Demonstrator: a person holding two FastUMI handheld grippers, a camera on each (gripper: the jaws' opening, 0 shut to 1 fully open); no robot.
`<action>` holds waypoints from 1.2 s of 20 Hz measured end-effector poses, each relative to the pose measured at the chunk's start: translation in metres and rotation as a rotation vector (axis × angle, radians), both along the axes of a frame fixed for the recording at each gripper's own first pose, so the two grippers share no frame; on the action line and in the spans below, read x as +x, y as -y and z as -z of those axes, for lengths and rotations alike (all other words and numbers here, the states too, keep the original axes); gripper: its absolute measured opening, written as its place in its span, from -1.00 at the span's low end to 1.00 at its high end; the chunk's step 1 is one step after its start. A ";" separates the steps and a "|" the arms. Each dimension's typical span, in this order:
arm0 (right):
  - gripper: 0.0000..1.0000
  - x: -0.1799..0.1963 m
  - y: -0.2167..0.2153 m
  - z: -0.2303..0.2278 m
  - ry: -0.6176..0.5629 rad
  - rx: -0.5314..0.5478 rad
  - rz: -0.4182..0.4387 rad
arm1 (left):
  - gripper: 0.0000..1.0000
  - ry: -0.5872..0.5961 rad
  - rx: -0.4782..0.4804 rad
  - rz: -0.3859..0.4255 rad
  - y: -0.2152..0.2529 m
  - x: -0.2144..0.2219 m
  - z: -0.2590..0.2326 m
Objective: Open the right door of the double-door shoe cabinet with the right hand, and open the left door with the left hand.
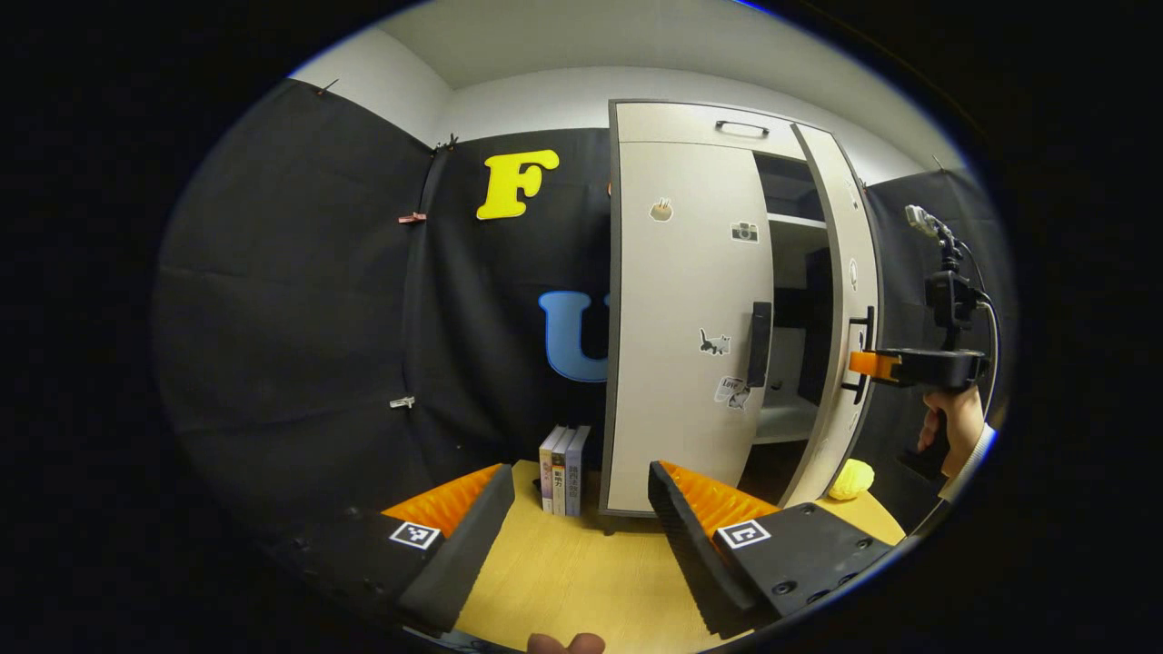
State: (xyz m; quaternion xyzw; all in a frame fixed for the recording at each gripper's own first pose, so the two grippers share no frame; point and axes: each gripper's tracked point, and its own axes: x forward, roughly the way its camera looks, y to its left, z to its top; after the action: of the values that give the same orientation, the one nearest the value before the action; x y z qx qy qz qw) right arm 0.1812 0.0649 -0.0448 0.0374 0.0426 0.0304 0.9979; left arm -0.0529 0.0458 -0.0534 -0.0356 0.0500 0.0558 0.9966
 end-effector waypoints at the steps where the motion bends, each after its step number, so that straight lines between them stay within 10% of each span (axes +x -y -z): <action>1: -0.72 -0.001 0.002 0.000 -0.001 0.002 -0.001 | 0.90 0.002 -0.002 0.005 0.003 0.000 -0.001; 24: -0.72 -0.028 0.047 0.004 -0.050 0.013 -0.049 | 0.90 0.005 0.007 0.131 0.118 0.038 -0.012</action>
State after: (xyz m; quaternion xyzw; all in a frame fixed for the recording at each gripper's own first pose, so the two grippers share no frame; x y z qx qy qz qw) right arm 0.1534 0.0178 -0.0487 0.0437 0.0682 0.0541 0.9952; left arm -0.0148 -0.0719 -0.0414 -0.0288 0.0494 -0.0094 0.9983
